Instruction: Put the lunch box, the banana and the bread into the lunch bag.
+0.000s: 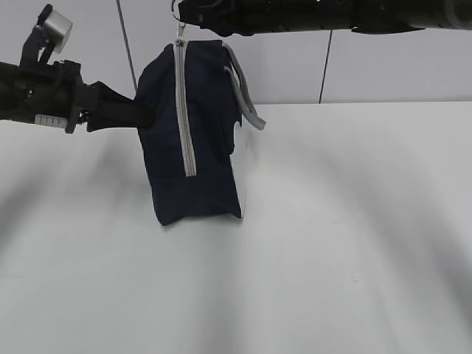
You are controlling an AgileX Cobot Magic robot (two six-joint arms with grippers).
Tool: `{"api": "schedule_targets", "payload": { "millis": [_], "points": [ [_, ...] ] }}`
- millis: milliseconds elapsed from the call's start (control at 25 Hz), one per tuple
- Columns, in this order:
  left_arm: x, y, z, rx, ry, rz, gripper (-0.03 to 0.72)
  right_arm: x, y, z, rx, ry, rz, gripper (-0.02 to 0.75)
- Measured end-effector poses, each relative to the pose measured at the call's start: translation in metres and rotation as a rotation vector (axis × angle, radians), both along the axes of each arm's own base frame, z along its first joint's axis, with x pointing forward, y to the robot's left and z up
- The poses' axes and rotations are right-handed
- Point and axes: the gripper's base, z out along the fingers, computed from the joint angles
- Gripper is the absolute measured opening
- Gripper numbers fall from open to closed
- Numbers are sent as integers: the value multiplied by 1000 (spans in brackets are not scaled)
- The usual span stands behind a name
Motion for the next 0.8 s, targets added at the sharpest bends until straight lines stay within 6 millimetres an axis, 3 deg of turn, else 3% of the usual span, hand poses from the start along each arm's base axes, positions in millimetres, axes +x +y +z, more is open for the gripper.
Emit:
{"api": "schedule_targets", "payload": {
  "millis": [480, 800],
  "points": [
    [-6, 0, -5, 40, 60, -48, 2, 32, 12, -12, -26, 26, 24, -16],
    [-12, 1, 4, 69, 39, -65, 2, 52, 19, -22, -56, 50, 32, -16]
  ]
}}
